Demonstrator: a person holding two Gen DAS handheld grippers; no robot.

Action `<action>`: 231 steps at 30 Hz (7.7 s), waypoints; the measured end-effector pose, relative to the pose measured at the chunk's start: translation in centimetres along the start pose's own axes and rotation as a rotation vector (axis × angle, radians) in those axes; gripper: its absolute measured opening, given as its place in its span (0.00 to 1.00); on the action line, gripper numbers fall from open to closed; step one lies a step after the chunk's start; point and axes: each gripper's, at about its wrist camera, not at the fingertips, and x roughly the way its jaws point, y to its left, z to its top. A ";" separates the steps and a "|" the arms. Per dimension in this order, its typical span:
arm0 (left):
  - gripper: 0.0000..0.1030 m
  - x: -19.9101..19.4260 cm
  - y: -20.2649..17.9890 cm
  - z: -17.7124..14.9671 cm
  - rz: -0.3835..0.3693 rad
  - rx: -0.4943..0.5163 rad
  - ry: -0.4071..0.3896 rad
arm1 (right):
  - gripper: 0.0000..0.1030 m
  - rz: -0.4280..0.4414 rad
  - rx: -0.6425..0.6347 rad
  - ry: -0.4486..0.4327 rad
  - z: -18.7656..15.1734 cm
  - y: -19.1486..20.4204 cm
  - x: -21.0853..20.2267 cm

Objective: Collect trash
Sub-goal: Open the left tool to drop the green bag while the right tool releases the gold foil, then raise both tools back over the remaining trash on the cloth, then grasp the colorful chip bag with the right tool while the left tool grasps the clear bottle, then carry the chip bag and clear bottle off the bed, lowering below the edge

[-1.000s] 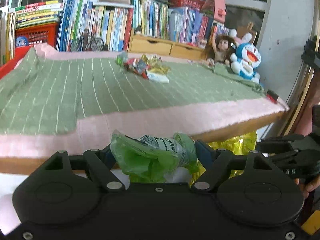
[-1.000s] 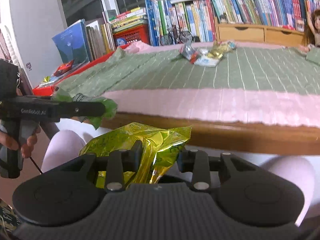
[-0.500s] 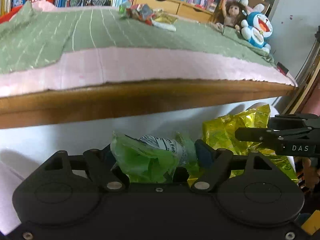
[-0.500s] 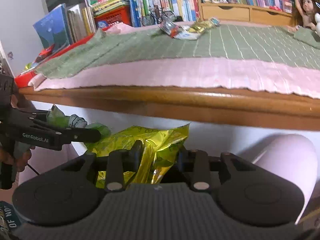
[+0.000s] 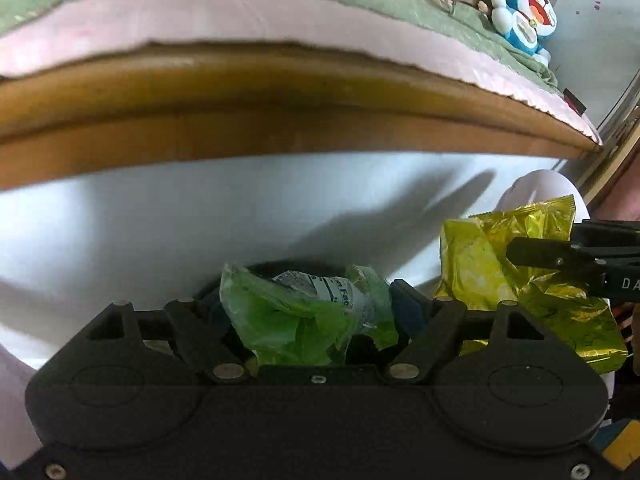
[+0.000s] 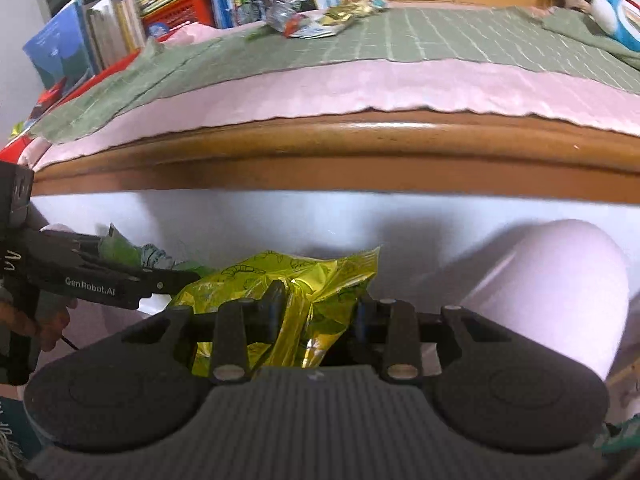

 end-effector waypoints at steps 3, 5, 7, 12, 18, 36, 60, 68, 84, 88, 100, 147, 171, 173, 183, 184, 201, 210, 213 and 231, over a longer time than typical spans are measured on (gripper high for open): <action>0.93 0.6 -0.2 0.2 0.006 0.004 0.024 | 0.38 -0.008 0.018 -0.005 0.0 -0.3 0.0; 1.00 1.0 0.0 0.4 0.041 -0.004 0.025 | 0.38 -0.008 0.023 -0.007 0.0 -0.2 0.1; 1.00 1.3 0.4 0.6 0.061 -0.019 0.041 | 0.38 0.004 0.032 -0.009 0.1 -0.1 0.4; 1.00 1.1 1.6 0.7 0.086 -0.066 0.052 | 0.38 0.027 0.037 -0.008 0.2 0.4 1.1; 1.00 0.3 1.7 1.1 0.129 -0.035 0.030 | 0.38 0.045 0.010 -0.007 1.1 1.3 1.9; 1.00 -2.4 2.7 2.3 0.144 -0.031 -0.009 | 0.87 0.001 -0.112 -0.033 2.9 4.9 4.0; 1.00 -6.0 0.8 4.6 0.080 -0.016 -0.065 | 1.00 0.000 -0.099 -0.128 5.3 4.1 -0.1; 1.00 -9.6 0.3 6.7 0.062 0.018 -0.137 | 1.00 -0.008 -0.140 -0.198 8.0 4.6 -1.8; 1.00 -10.1 3.4 16.0 0.165 -0.021 -0.382 | 1.00 0.007 -0.286 -0.401 17.2 5.1 -1.2; 1.00 -9.8 4.4 17.8 0.202 0.007 -0.452 | 1.00 0.047 -0.298 -0.473 20.0 4.8 0.6; 1.00 -6.9 7.9 21.9 0.176 -0.027 -0.474 | 1.00 0.032 -0.395 -0.274 26.1 6.0 14.0; 0.20 7.1 5.1 34.3 0.285 0.071 -0.347 | 0.55 -0.064 -0.304 -0.365 21.6 -1.4 7.2; 0.20 -3.8 2.3 22.9 0.175 0.054 -0.382 | 0.53 0.070 -0.245 -0.335 15.8 2.4 2.2; 0.20 -4.2 2.0 21.8 0.174 0.057 -0.370 | 0.53 0.080 -0.236 -0.329 15.1 2.6 1.8; 0.20 -7.4 -0.5 15.0 0.144 0.068 -0.399 | 0.53 0.084 -0.203 -0.315 11.7 3.1 -0.3; 0.20 -7.9 -0.9 14.3 0.148 0.078 -0.404 | 0.52 0.089 -0.197 -0.314 11.4 3.0 -0.5; 0.20 -12.5 -3.5 6.2 0.067 0.093 -0.423 | 0.52 0.168 -0.196 -0.240 6.0 4.7 -2.2; 0.20 -13.3 -4.1 2.3 0.018 0.133 -0.356 | 0.52 0.171 -0.210 -0.198 4.3 5.2 -2.1; 0.20 -13.1 -4.5 1.5 -0.003 0.145 -0.333 | 0.52 0.171 -0.214 -0.180 3.9 5.4 -1.8; 0.21 -9.7 -3.6 -0.9 -0.022 0.124 -0.160 | 0.52 0.157 -0.087 -0.113 2.2 3.9 0.2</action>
